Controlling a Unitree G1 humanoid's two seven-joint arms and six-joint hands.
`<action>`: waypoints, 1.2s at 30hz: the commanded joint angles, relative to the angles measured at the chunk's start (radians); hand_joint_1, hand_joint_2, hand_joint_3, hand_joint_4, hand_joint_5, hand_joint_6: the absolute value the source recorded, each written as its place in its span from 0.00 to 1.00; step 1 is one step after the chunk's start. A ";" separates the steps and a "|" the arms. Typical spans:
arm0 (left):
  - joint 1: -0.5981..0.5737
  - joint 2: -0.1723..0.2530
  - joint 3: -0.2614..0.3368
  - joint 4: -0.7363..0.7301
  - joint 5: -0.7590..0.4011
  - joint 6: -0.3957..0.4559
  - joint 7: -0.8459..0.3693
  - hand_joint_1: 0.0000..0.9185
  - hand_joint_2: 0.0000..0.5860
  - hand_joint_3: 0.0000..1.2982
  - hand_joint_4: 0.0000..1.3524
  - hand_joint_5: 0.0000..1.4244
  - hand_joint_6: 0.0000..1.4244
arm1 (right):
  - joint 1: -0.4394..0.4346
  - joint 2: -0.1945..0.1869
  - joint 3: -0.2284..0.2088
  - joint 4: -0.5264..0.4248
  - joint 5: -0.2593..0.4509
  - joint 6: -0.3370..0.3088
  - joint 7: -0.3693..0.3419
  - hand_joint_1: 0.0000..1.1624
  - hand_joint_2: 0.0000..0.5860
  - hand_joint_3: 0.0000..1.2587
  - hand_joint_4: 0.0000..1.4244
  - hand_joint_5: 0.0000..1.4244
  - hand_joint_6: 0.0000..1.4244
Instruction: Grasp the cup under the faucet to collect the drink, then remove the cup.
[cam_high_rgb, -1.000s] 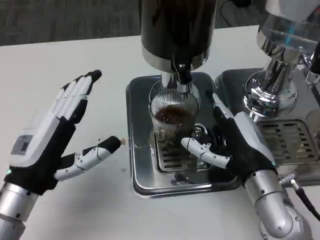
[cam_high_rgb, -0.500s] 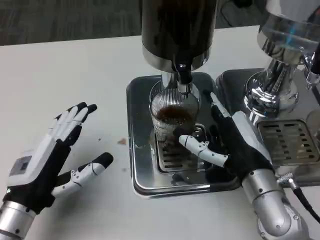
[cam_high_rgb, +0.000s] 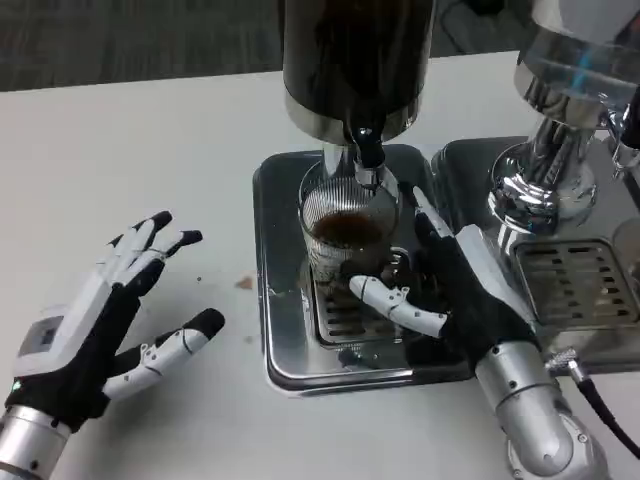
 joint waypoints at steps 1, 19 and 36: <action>0.010 0.005 -0.007 -0.002 -0.021 0.011 0.001 0.00 0.28 0.15 0.00 0.01 0.00 | -0.014 0.003 0.009 0.006 -0.007 -0.015 -0.010 0.47 0.34 0.00 0.00 0.00 0.02; 0.021 0.009 -0.017 -0.014 -0.046 0.031 -0.007 0.00 0.30 0.21 0.00 0.03 0.00 | -0.038 0.024 0.007 0.055 0.003 -0.050 -0.054 0.48 0.33 0.00 0.00 0.00 0.05; 0.032 0.003 -0.016 -0.023 -0.055 0.035 -0.008 0.00 0.30 0.24 0.00 0.04 0.00 | -0.059 0.036 0.017 0.096 0.005 -0.091 -0.075 0.51 0.31 0.00 0.00 0.01 0.14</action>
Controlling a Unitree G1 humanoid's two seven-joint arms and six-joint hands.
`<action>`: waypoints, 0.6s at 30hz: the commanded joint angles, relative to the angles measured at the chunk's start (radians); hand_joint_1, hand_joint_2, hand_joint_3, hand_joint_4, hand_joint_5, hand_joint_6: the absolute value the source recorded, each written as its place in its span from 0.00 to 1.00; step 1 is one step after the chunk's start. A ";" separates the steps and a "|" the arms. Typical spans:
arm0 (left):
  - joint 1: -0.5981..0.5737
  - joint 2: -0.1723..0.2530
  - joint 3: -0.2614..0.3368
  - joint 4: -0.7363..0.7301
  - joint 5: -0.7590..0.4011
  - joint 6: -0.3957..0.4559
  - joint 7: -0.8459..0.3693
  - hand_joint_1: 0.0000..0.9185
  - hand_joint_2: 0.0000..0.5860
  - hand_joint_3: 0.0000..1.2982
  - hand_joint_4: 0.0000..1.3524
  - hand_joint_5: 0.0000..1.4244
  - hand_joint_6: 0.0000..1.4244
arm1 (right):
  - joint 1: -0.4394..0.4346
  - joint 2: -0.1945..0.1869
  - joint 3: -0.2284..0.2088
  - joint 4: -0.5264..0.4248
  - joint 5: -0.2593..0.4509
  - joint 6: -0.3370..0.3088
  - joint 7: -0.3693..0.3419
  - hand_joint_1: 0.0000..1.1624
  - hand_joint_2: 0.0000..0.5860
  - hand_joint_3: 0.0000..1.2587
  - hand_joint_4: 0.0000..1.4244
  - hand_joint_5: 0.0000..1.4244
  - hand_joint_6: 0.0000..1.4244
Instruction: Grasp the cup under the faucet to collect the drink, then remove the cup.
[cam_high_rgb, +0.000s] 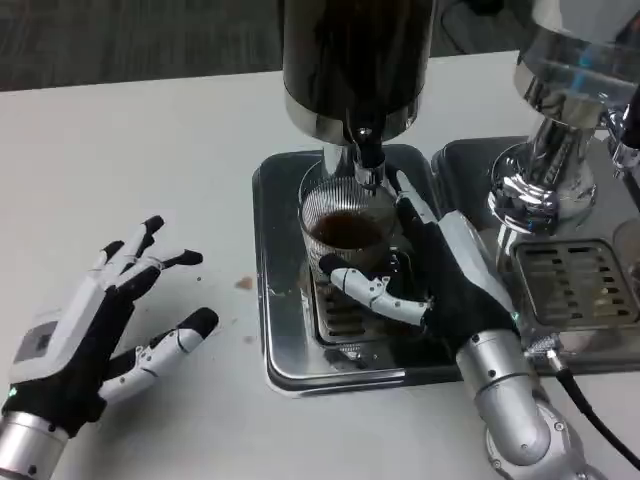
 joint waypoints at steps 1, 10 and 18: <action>0.016 0.003 -0.003 -0.015 -0.017 0.010 -0.008 0.00 0.30 0.24 0.00 0.04 0.00 | -0.004 0.004 0.000 0.014 0.004 -0.033 -0.014 0.52 0.31 0.00 0.00 0.02 0.14; 0.030 0.005 0.001 -0.030 -0.023 0.015 -0.009 0.00 0.31 0.26 0.00 0.04 0.00 | -0.006 0.012 0.015 0.025 0.002 -0.040 -0.009 0.56 0.30 0.00 0.01 0.07 0.20; 0.048 0.008 0.001 -0.049 -0.037 0.025 -0.015 0.00 0.32 0.27 0.00 0.04 0.00 | 0.000 0.027 0.010 0.040 0.008 -0.064 -0.048 0.57 0.30 0.00 0.07 0.14 0.28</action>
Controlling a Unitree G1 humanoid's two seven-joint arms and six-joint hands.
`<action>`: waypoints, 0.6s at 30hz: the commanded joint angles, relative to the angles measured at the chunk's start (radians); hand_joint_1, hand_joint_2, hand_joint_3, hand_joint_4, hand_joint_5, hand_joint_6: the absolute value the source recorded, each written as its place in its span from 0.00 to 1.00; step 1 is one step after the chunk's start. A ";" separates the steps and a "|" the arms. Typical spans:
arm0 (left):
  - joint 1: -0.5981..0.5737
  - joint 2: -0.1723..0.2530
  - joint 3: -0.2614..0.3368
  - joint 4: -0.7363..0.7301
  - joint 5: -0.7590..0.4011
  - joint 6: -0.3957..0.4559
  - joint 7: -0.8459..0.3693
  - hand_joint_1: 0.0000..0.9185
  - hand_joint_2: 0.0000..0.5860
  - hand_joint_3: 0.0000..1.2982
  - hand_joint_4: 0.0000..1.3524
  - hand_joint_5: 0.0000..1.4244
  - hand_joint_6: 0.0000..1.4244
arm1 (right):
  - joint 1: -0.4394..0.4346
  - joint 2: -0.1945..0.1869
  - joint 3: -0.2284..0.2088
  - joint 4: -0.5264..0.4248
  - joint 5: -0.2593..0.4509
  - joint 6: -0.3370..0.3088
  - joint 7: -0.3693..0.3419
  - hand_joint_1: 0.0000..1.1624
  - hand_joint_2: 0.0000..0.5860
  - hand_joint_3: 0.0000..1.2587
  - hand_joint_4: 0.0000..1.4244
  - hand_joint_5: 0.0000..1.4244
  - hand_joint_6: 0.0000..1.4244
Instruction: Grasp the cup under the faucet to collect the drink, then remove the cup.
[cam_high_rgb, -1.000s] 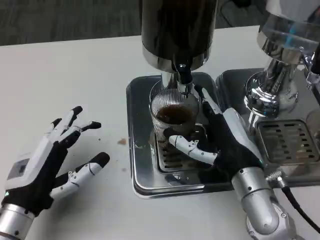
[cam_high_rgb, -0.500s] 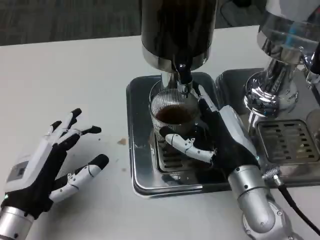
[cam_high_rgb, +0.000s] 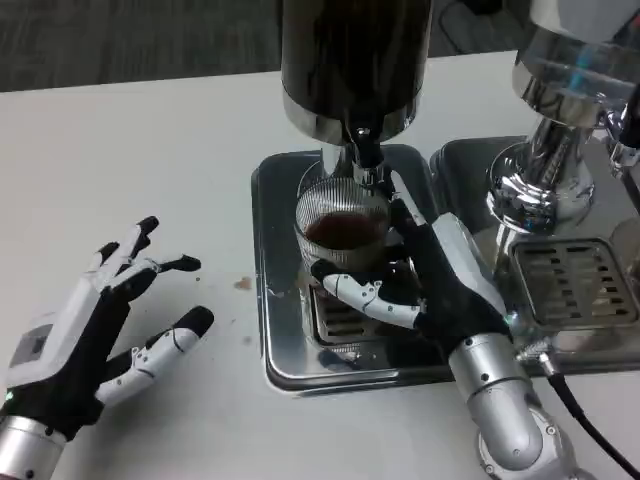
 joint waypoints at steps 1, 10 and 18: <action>0.025 0.008 0.001 -0.019 -0.012 0.015 -0.014 0.00 0.32 0.27 0.00 0.04 0.00 | 0.000 0.015 -0.002 0.013 0.005 -0.030 -0.023 0.58 0.29 0.00 0.07 0.15 0.28; 0.044 0.008 0.008 -0.040 -0.019 0.025 -0.010 0.00 0.32 0.28 0.00 0.04 0.00 | -0.004 0.025 -0.006 0.034 0.007 -0.054 -0.050 0.63 0.30 0.08 0.15 0.27 0.40; 0.062 0.008 0.017 -0.060 -0.019 0.033 -0.009 0.00 0.32 0.29 0.00 0.05 0.00 | -0.016 0.030 0.000 0.056 0.010 -0.055 -0.035 0.64 0.30 0.09 0.17 0.29 0.41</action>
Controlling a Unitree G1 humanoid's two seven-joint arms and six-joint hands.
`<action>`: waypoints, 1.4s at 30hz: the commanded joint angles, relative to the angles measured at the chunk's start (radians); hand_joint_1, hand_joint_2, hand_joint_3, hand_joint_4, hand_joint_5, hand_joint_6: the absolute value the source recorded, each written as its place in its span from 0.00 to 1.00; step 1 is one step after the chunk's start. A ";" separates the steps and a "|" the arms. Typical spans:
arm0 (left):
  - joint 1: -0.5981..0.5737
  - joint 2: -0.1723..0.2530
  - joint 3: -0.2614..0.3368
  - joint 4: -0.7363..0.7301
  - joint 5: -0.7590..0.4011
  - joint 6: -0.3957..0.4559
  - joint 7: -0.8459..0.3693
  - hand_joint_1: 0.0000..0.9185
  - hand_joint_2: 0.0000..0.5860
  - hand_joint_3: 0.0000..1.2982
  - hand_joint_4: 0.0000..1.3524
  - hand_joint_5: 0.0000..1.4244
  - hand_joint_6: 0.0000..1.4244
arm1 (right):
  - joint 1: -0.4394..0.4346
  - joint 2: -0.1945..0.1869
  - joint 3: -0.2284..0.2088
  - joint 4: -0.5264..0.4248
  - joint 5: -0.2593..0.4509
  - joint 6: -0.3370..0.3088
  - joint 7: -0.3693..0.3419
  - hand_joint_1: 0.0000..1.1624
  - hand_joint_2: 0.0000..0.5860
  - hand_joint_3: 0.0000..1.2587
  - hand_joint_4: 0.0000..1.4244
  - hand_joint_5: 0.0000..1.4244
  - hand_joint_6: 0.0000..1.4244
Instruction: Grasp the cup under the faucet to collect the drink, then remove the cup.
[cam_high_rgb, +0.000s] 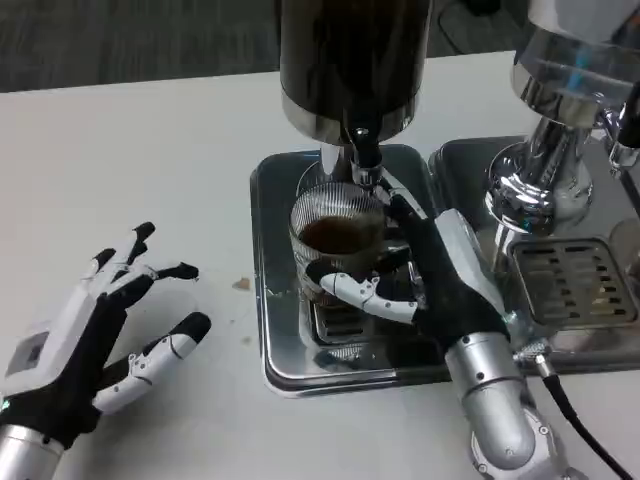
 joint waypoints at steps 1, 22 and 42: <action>0.026 0.008 0.010 -0.016 -0.011 0.013 -0.006 0.00 0.32 0.29 0.00 0.05 0.00 | -0.002 0.008 0.008 0.011 0.005 -0.006 0.011 0.64 0.30 0.09 0.17 0.29 0.41; 0.033 0.005 0.018 -0.032 -0.012 0.013 -0.010 0.00 0.32 0.31 0.00 0.05 0.00 | 0.018 0.008 0.008 -0.013 -0.014 -0.002 -0.015 0.71 0.30 0.18 0.22 0.38 0.53; 0.027 0.008 0.016 -0.026 -0.016 0.004 -0.021 0.00 0.32 0.32 0.00 0.05 0.00 | 0.033 0.013 0.006 0.000 -0.026 -0.045 -0.085 0.77 0.28 0.27 0.29 0.48 0.69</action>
